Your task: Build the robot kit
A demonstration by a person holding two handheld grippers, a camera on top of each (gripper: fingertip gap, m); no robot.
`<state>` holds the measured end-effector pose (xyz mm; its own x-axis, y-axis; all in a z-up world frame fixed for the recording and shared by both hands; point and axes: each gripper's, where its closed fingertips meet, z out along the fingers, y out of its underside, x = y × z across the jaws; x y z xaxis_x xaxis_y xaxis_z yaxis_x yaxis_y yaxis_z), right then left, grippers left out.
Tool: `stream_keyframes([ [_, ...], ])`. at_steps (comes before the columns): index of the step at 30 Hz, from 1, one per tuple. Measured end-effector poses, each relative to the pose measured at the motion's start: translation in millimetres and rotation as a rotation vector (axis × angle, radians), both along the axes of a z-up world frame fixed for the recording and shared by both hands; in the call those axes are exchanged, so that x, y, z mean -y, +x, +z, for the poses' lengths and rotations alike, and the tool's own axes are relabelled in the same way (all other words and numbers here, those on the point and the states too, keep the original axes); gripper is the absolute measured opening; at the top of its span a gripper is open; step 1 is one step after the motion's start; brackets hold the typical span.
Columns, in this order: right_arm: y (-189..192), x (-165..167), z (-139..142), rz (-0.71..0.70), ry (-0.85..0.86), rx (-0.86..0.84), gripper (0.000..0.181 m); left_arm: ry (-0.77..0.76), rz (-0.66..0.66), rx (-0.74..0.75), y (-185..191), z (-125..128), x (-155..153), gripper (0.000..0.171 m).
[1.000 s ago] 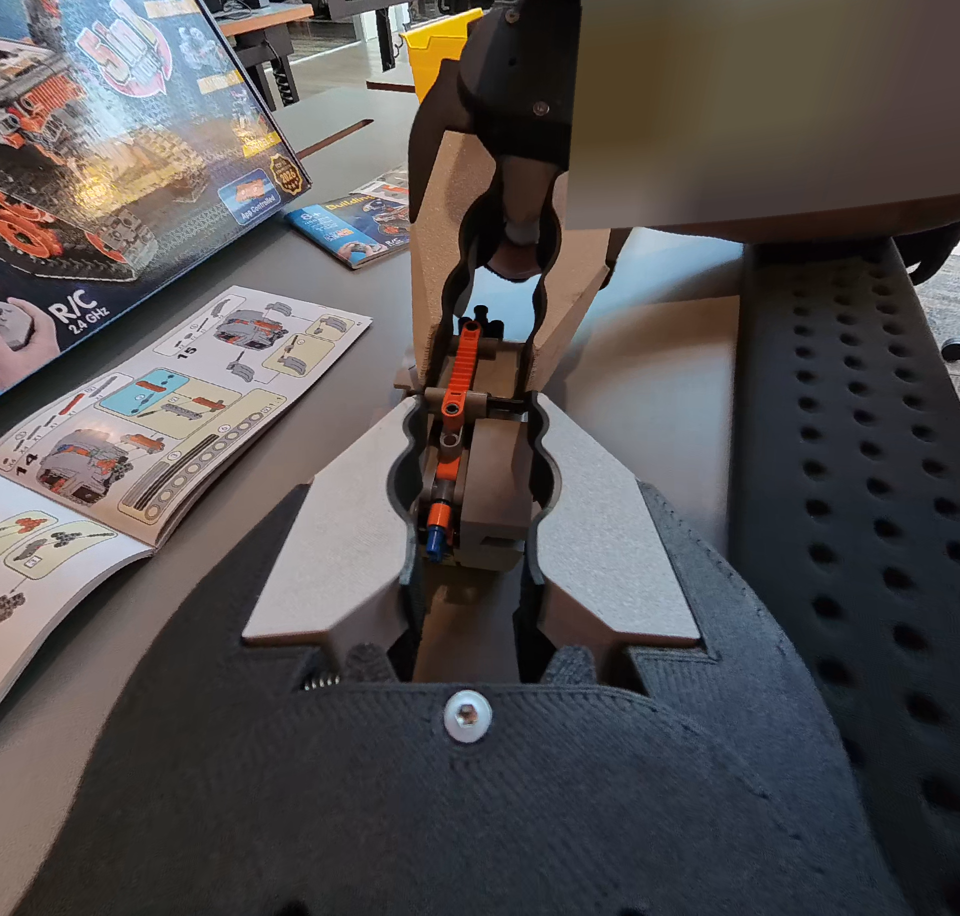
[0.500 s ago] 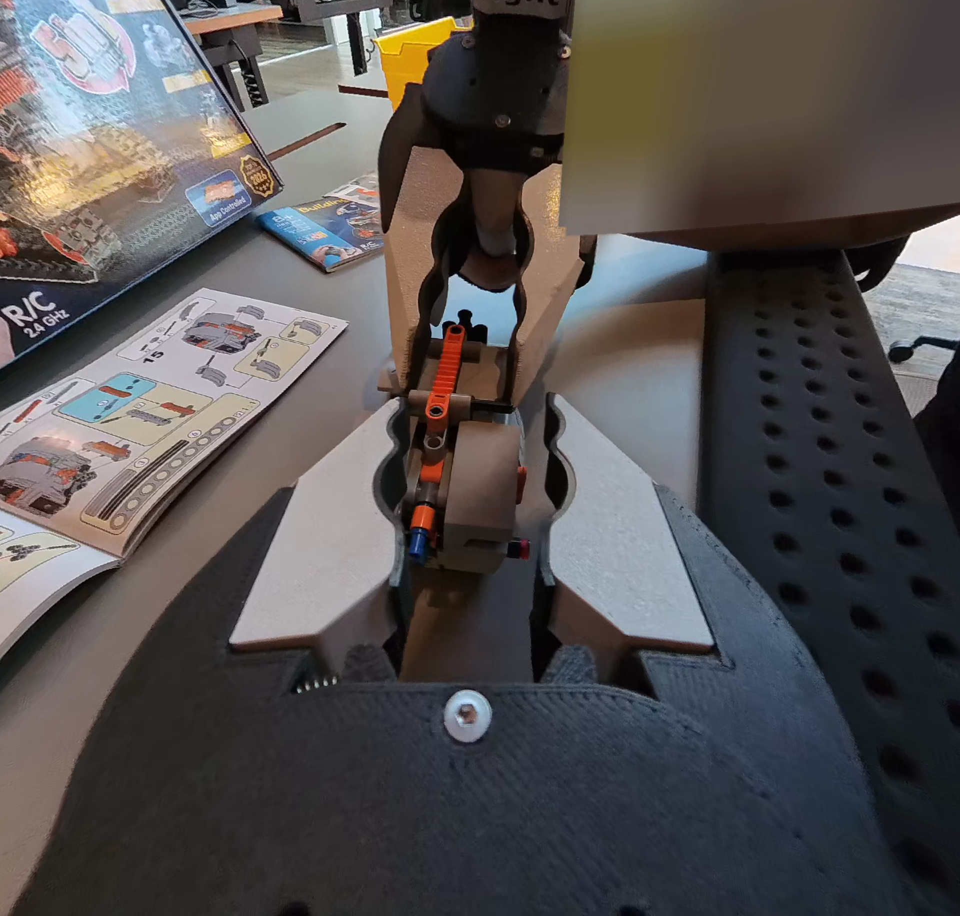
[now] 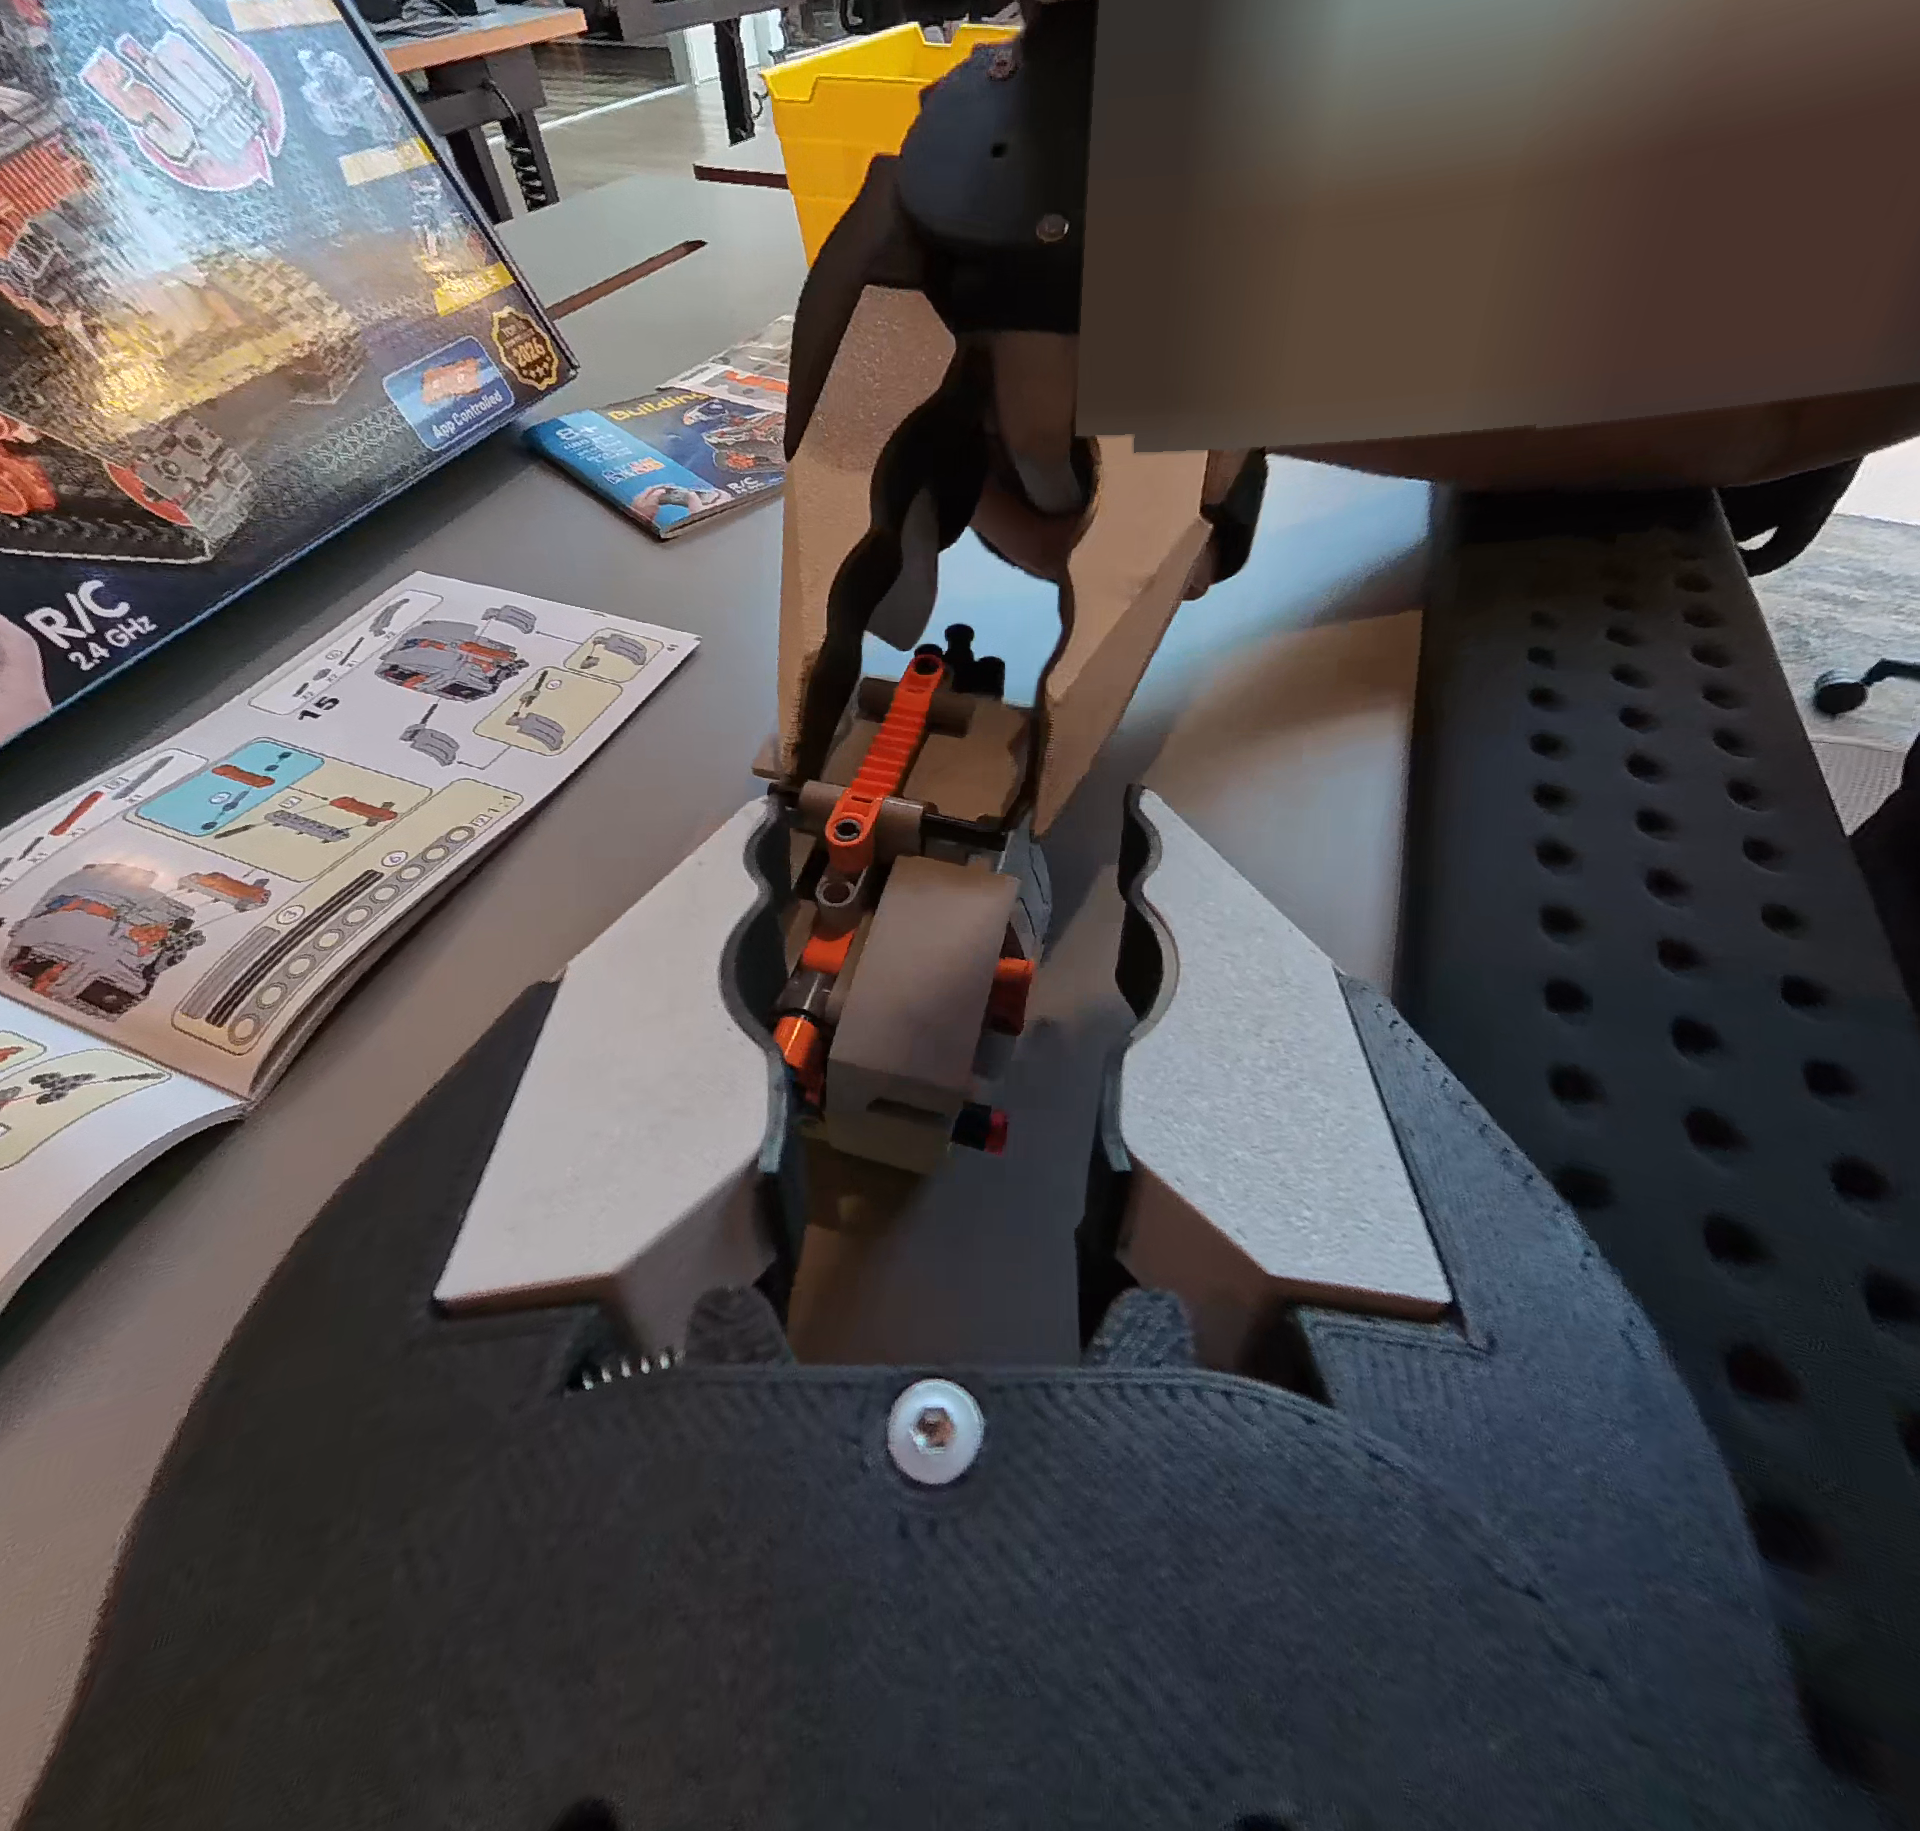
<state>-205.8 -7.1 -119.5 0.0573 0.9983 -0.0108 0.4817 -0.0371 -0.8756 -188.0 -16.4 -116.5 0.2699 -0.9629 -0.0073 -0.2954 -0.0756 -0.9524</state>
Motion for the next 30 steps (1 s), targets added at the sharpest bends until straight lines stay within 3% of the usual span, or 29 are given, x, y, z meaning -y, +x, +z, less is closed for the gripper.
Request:
stream_keyframes([
  [11,-3.8,-4.0,0.6,-0.127,0.02,0.012,0.044,0.036,0.018,-0.03,0.6,-2.9,0.9,0.061],
  [30,-4.8,-4.3,0.7,-0.114,0.126,0.006,0.038,0.011,0.045,-0.018,-0.2,-2.1,-3.0,0.057],
])
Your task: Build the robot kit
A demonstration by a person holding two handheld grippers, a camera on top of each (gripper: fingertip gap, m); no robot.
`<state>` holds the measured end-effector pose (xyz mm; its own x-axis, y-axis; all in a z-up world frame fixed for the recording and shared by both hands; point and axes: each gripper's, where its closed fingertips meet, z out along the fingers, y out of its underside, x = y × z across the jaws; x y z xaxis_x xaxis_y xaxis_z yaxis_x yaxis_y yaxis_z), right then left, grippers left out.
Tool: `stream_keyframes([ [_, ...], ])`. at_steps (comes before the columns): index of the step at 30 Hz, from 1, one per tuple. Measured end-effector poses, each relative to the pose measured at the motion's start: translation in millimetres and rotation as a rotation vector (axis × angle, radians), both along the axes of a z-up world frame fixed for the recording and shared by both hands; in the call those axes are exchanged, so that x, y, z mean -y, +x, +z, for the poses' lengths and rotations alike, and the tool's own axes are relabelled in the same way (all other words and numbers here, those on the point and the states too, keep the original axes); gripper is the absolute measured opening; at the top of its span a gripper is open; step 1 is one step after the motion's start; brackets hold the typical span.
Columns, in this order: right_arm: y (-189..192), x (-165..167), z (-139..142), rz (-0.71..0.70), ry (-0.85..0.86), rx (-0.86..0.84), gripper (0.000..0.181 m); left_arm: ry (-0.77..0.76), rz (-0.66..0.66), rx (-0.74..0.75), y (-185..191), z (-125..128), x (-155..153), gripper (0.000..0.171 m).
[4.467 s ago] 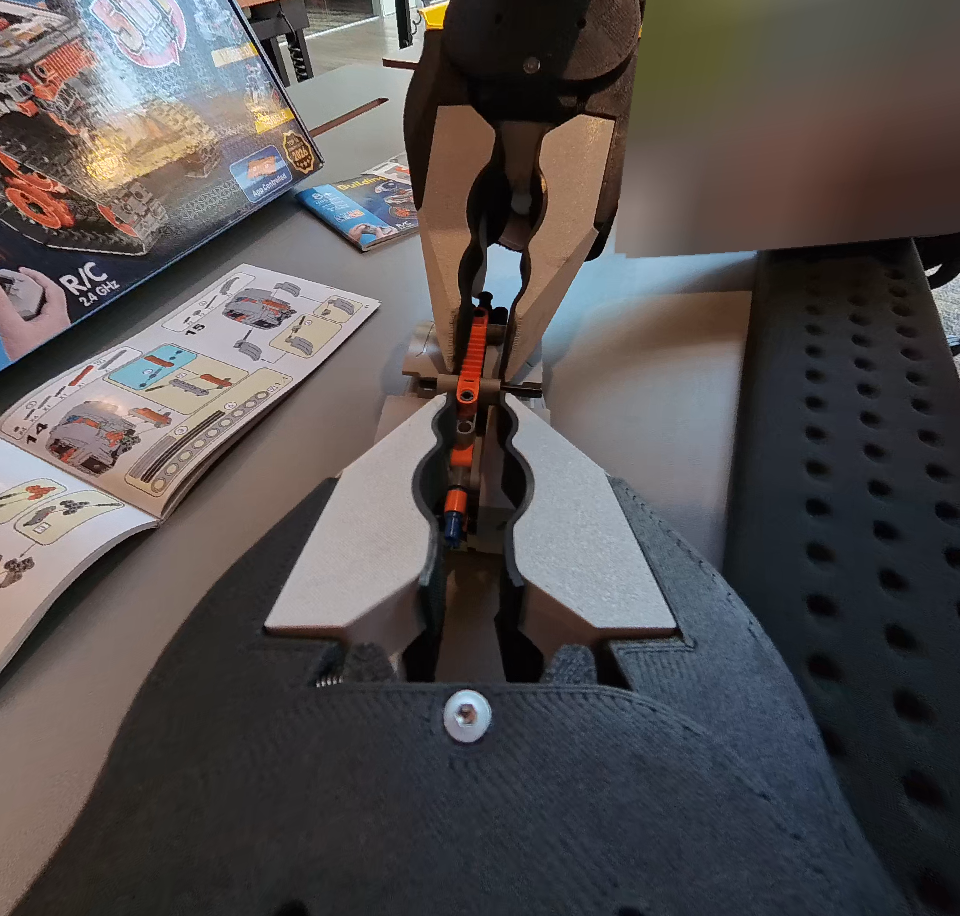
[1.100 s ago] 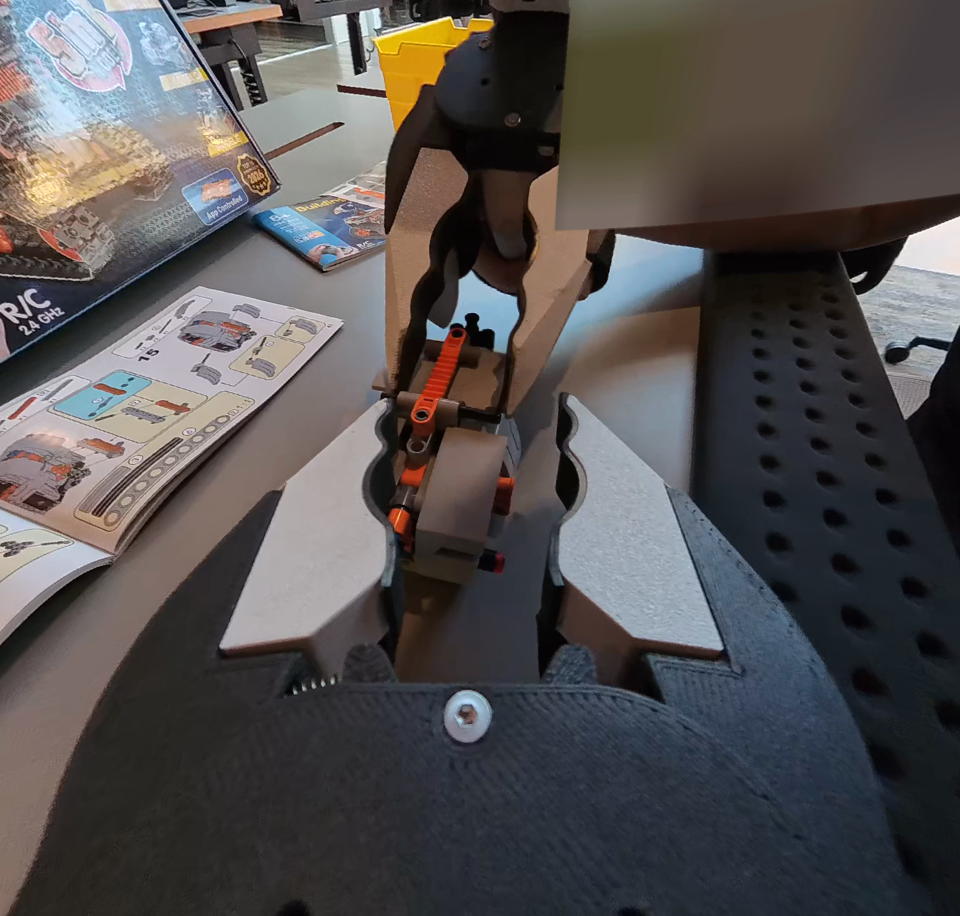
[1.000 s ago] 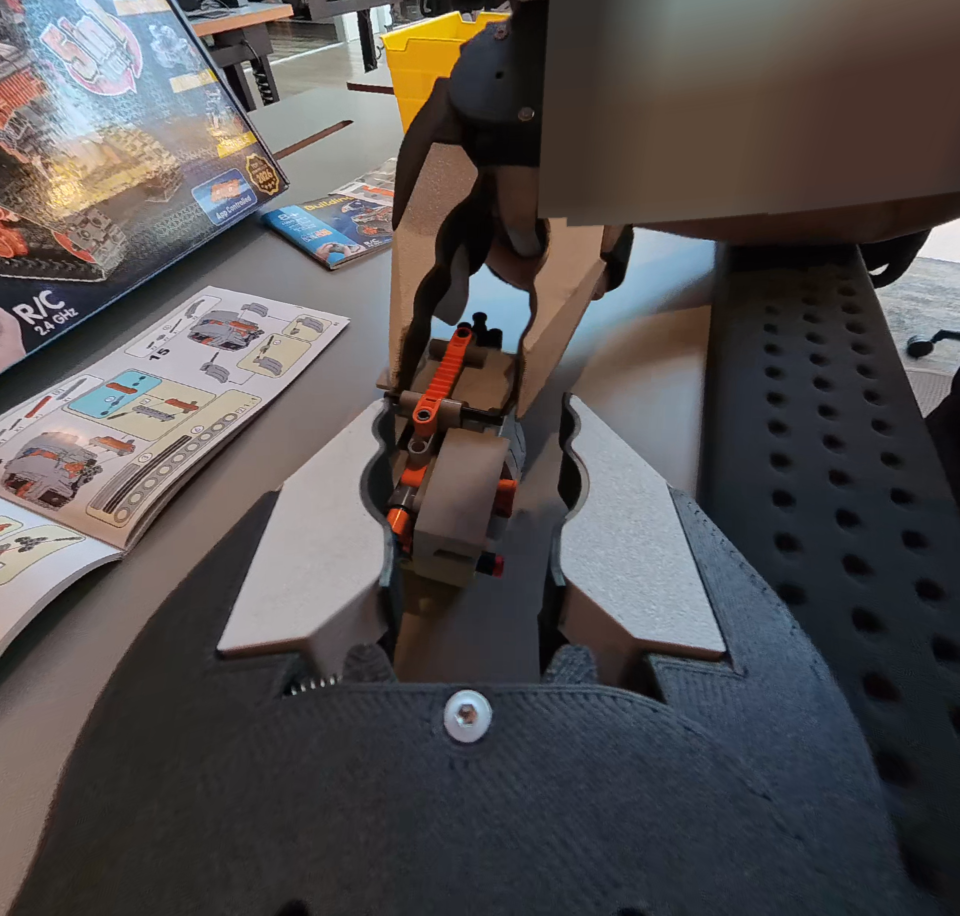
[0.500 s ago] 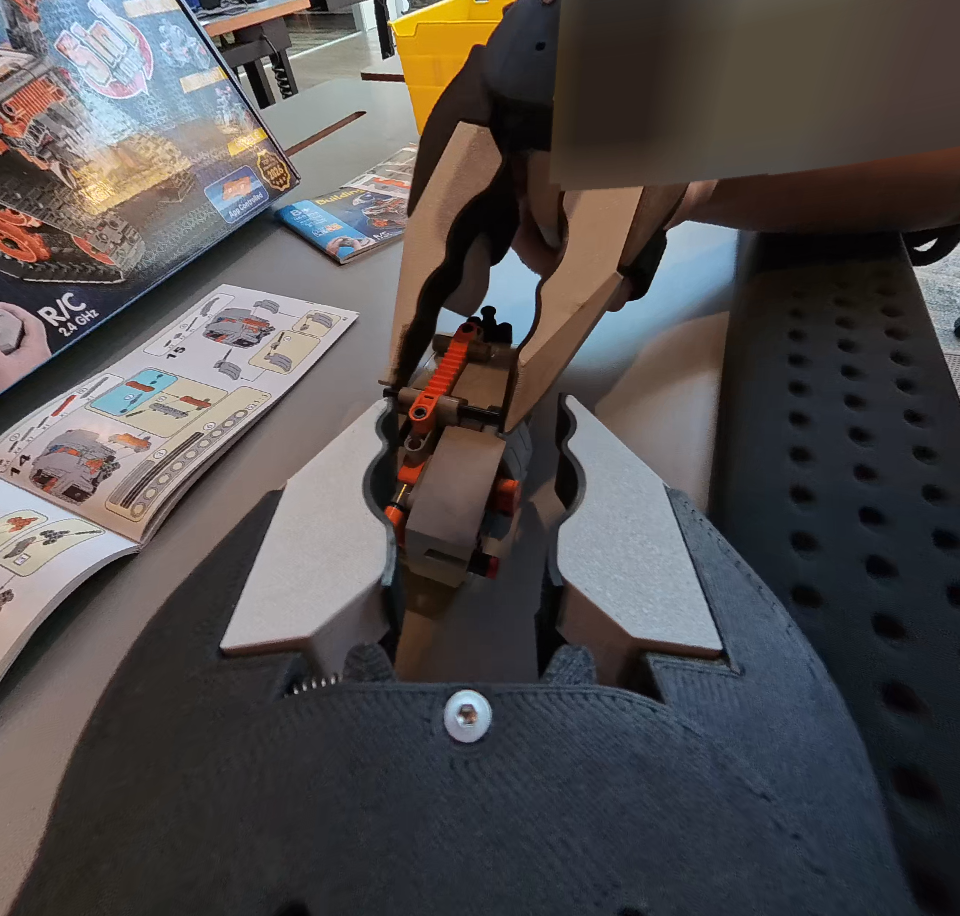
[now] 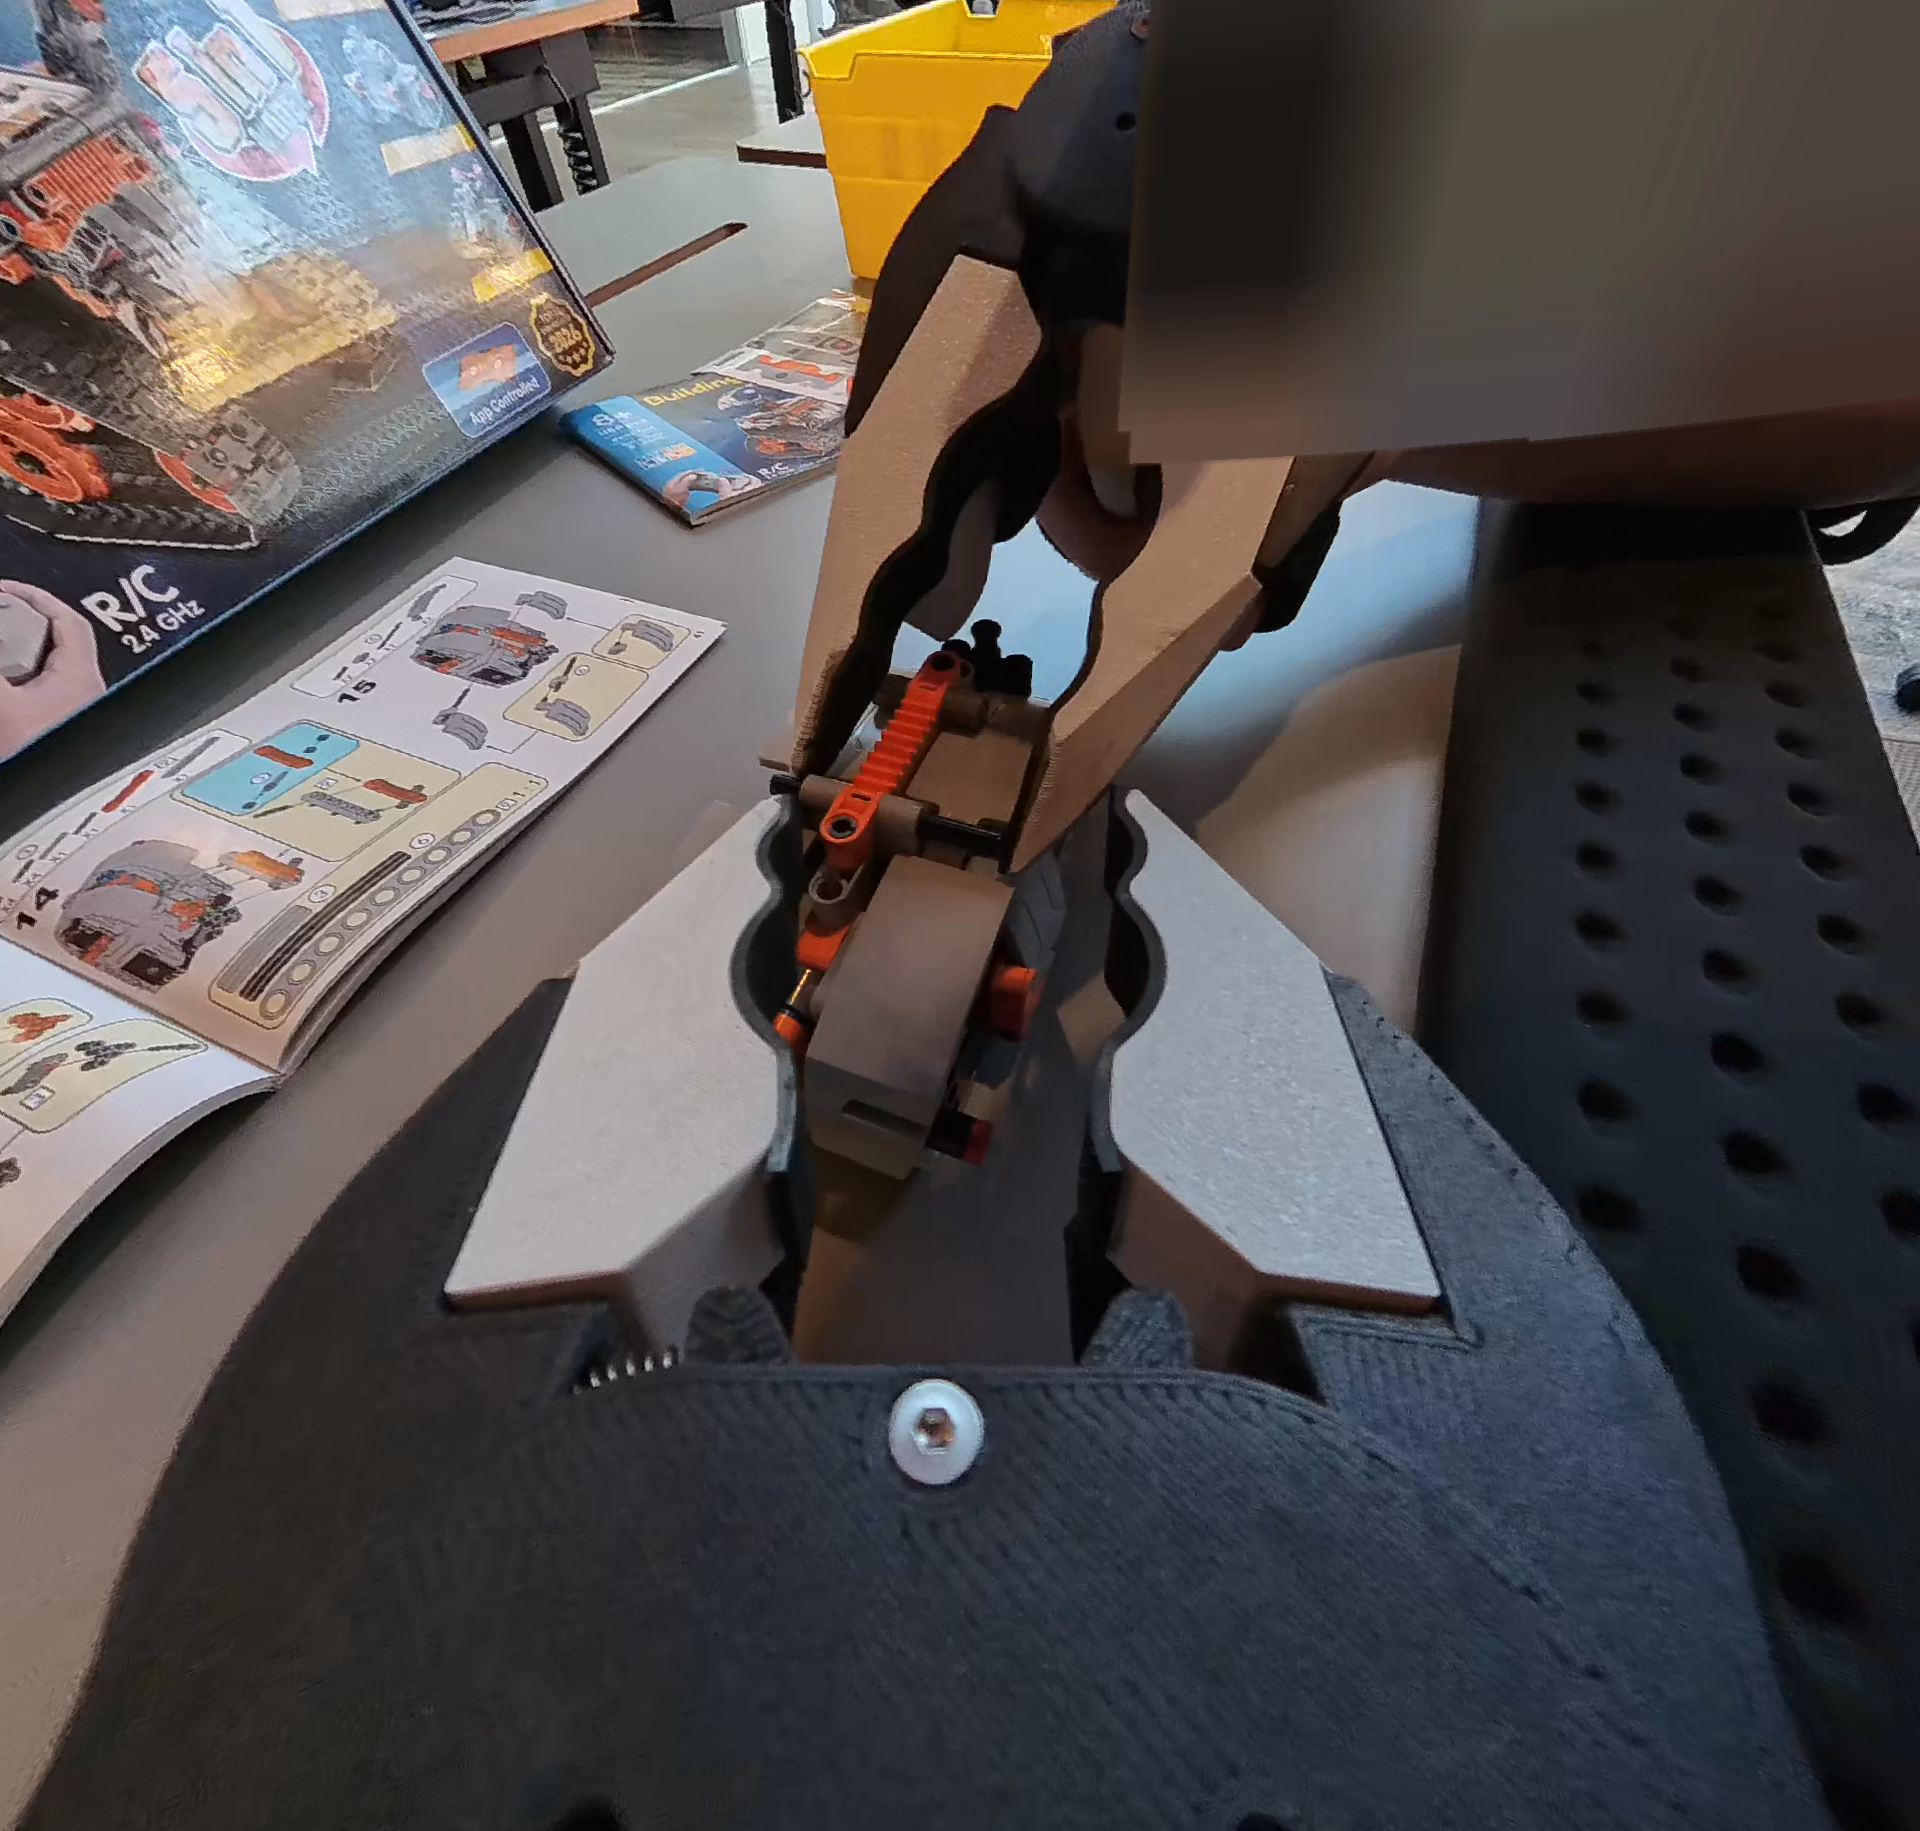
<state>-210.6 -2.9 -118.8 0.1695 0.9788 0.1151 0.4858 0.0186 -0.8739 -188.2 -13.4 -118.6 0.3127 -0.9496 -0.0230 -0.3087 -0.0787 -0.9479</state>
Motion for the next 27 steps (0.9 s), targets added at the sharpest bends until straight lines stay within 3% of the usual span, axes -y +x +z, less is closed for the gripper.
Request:
stream_keyframes([
  [27,0.9,-2.0,-1.0,-0.017,0.02,0.027,0.036,0.031,0.068,-0.032,1.4,-3.4,-3.2,0.054],
])
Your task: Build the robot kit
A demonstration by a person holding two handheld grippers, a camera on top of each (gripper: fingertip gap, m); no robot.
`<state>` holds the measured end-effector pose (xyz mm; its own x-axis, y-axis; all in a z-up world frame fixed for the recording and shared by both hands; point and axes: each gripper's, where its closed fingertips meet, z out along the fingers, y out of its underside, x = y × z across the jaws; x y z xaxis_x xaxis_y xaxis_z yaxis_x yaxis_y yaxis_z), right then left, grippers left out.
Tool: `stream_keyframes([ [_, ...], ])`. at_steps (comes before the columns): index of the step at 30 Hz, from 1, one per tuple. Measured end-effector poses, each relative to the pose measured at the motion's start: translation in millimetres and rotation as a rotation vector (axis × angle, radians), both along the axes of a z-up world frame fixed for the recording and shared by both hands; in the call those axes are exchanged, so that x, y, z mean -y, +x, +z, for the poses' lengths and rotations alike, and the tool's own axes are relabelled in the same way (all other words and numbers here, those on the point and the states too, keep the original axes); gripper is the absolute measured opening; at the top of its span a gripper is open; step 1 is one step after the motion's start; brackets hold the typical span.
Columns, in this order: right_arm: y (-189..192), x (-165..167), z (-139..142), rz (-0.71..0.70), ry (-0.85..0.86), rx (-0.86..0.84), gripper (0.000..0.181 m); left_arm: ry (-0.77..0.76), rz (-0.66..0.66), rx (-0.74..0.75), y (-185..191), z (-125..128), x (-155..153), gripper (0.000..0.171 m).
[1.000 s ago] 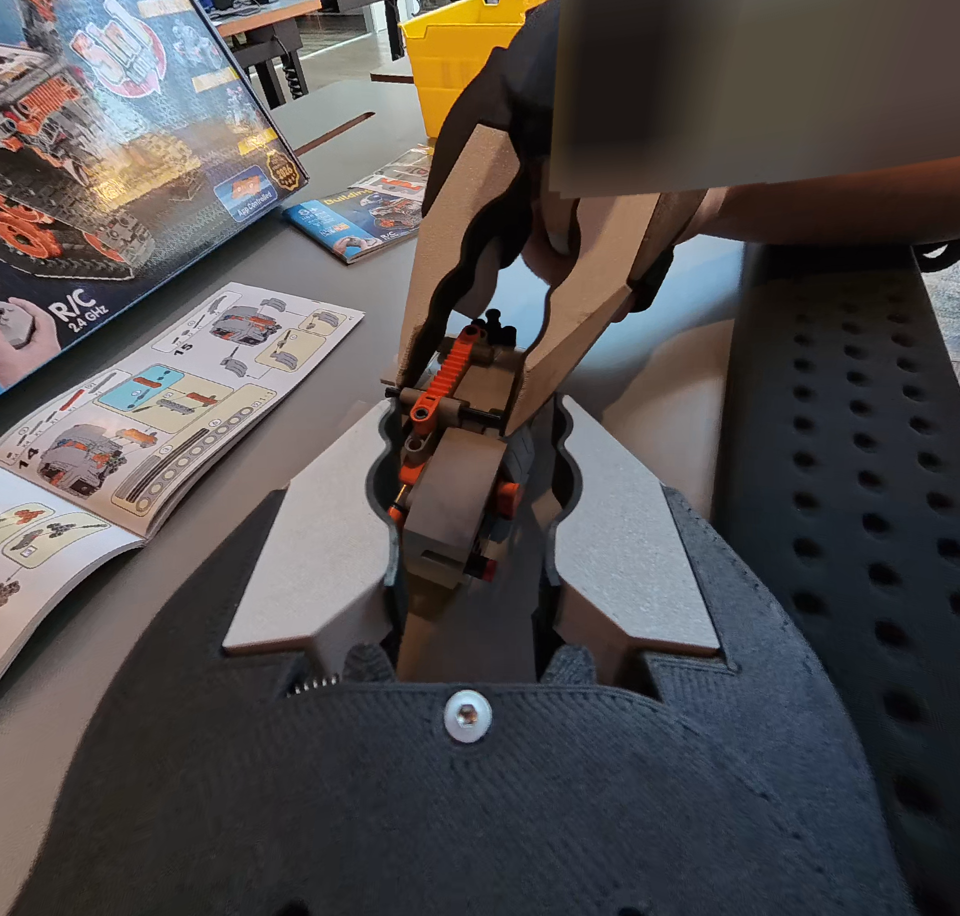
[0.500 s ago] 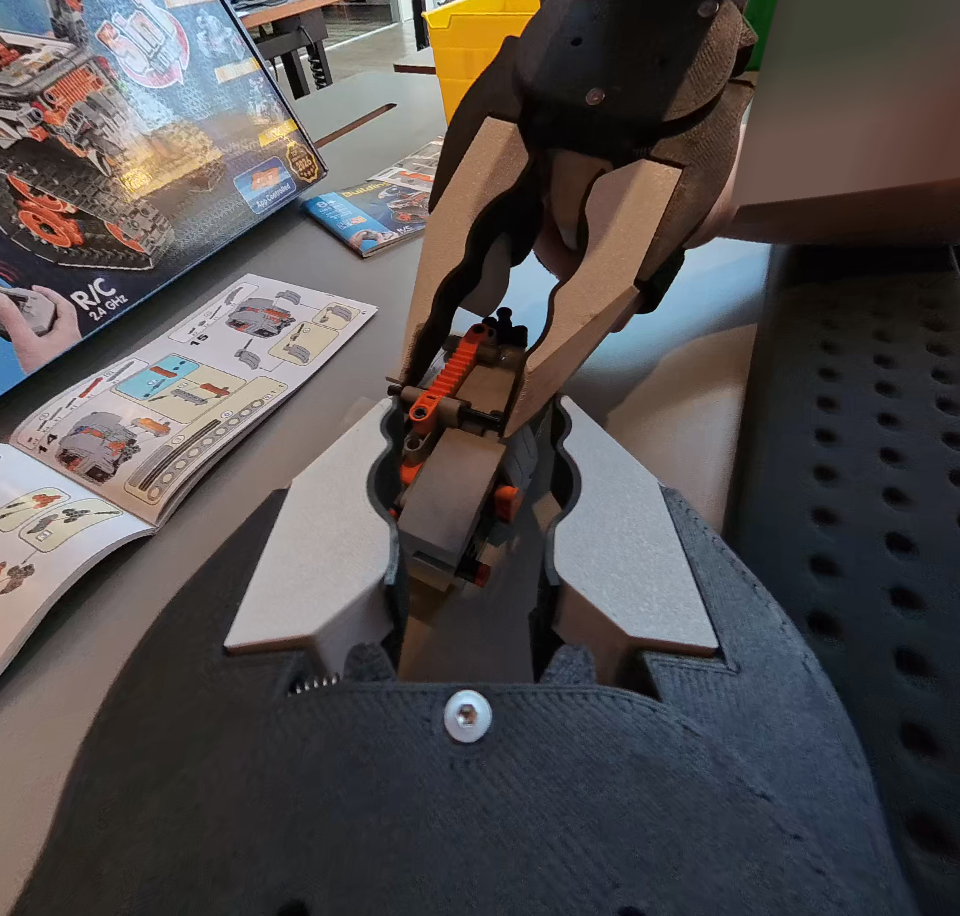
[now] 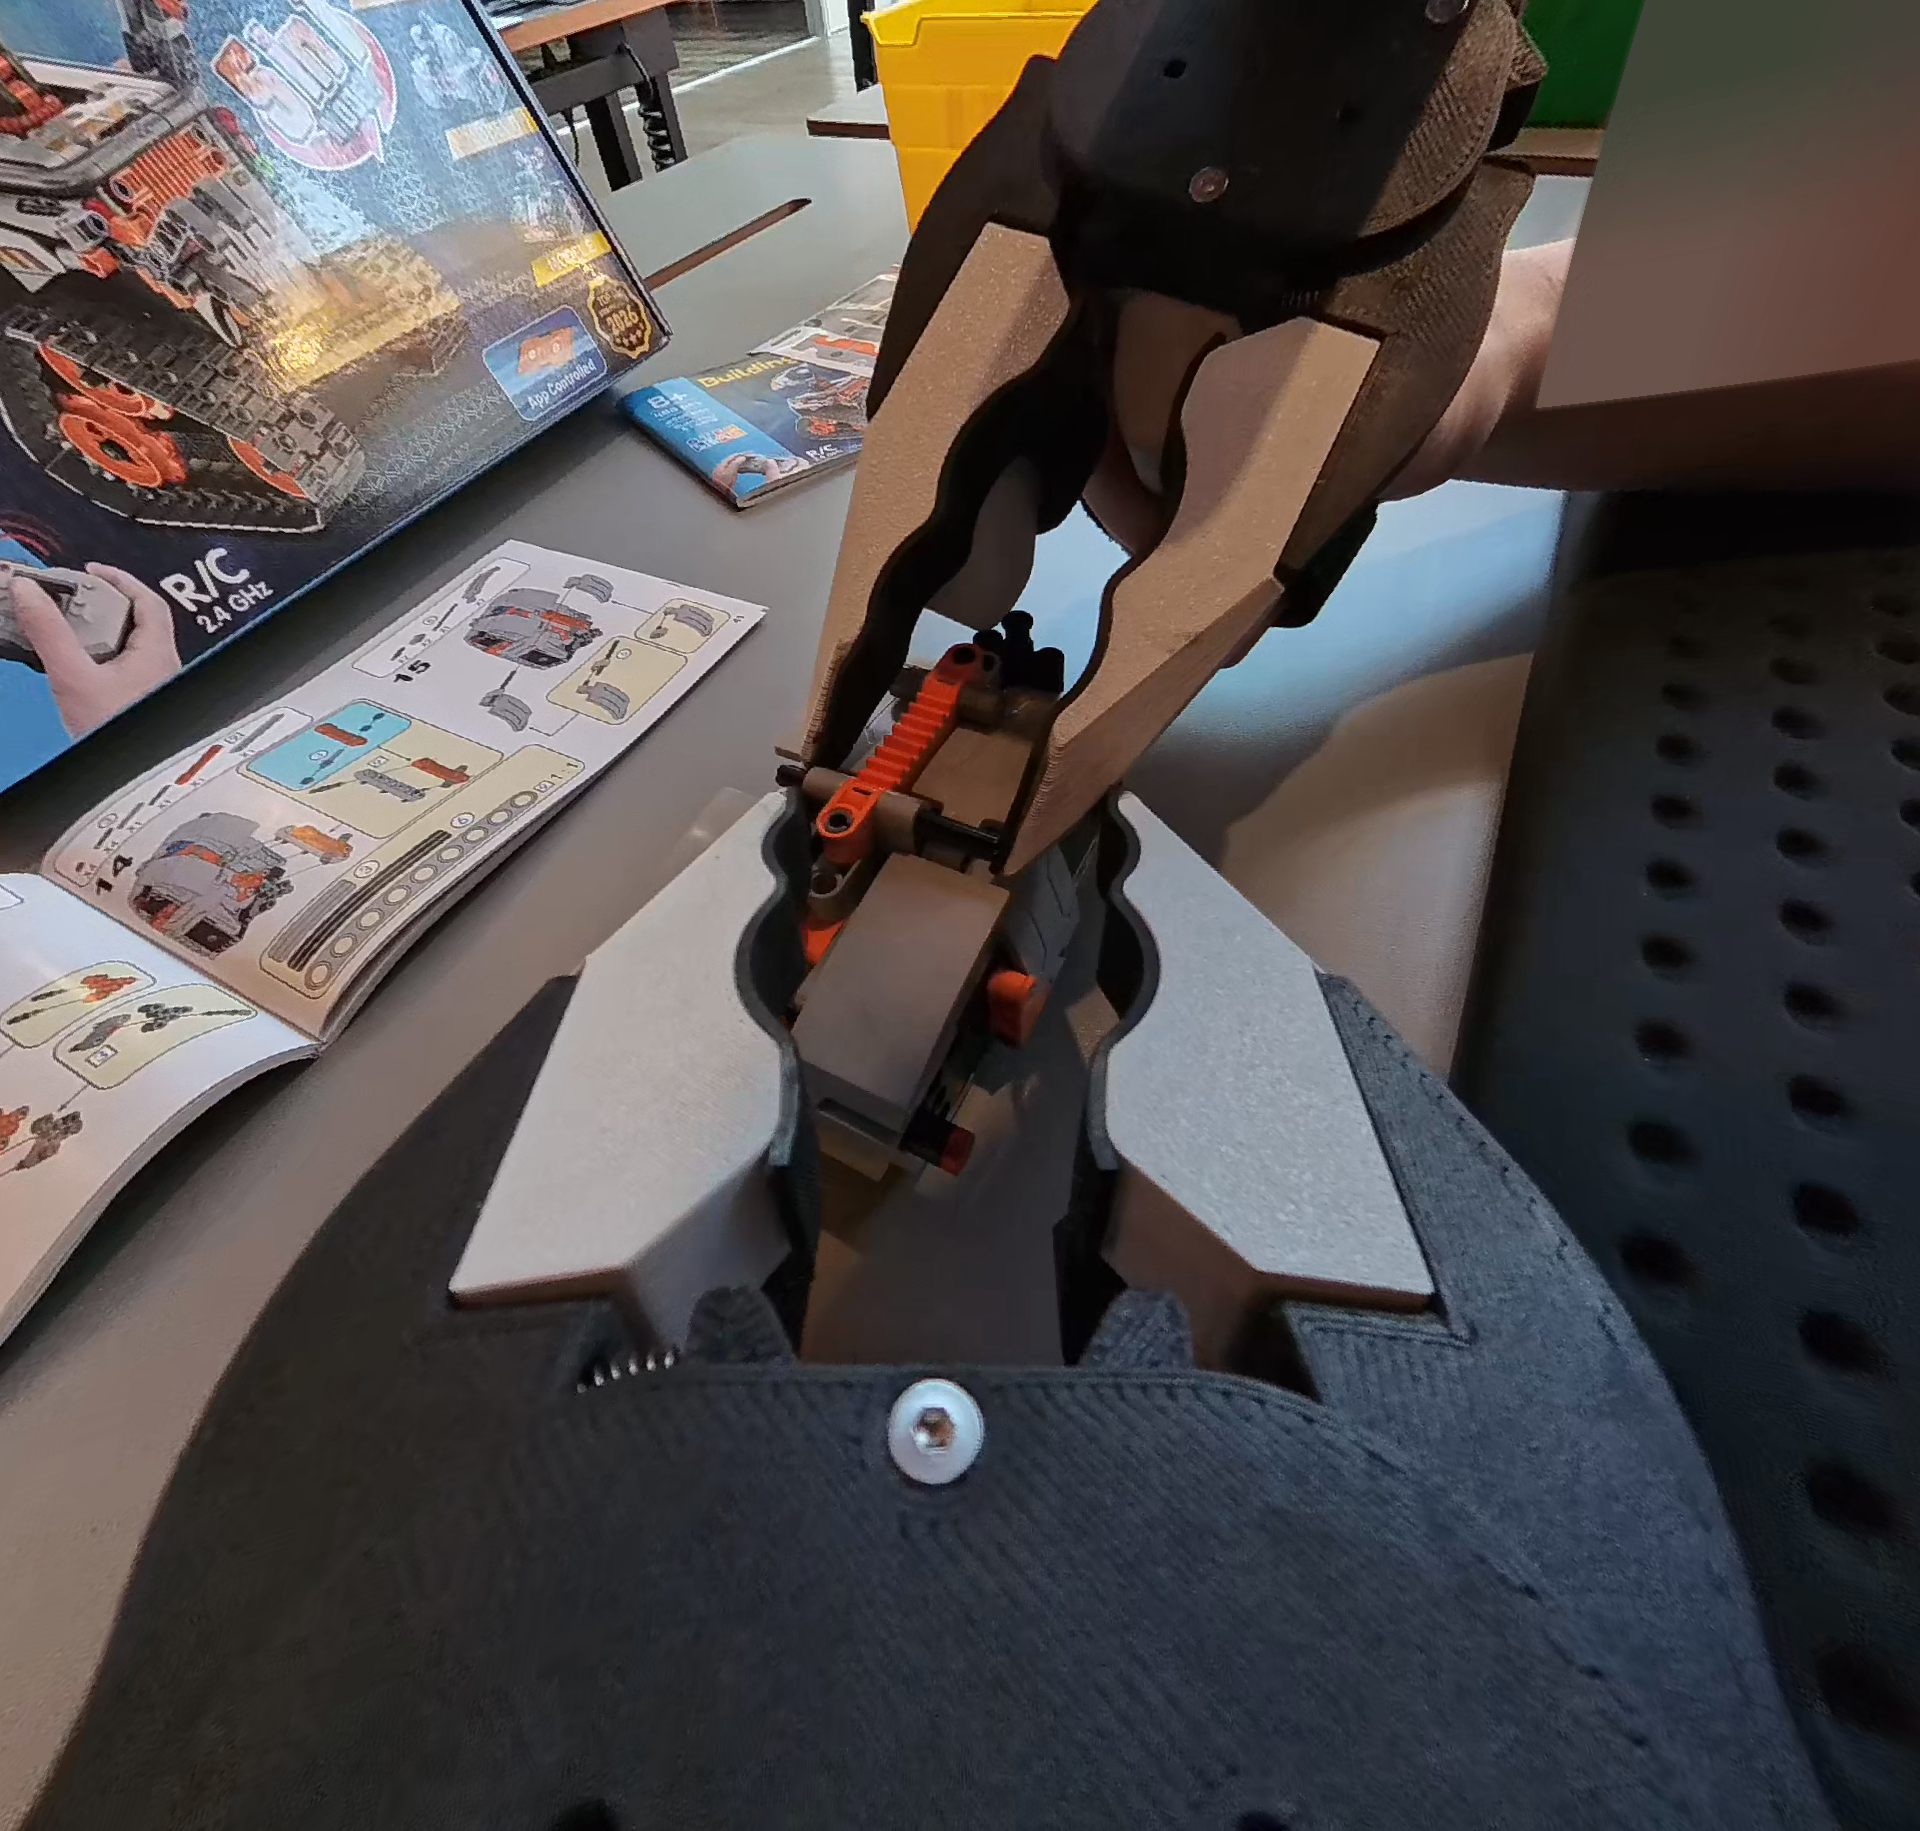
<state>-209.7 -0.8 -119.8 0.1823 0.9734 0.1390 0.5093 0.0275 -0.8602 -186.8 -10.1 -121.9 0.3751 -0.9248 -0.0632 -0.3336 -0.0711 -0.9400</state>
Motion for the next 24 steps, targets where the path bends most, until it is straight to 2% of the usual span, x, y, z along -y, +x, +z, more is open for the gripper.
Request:
stream_keyframes([
  [24,0.1,-0.2,-0.2,-0.001,0.019,0.008,0.035,0.013,0.014,-0.01,0.0,-1.0,-0.6,0.053],
])
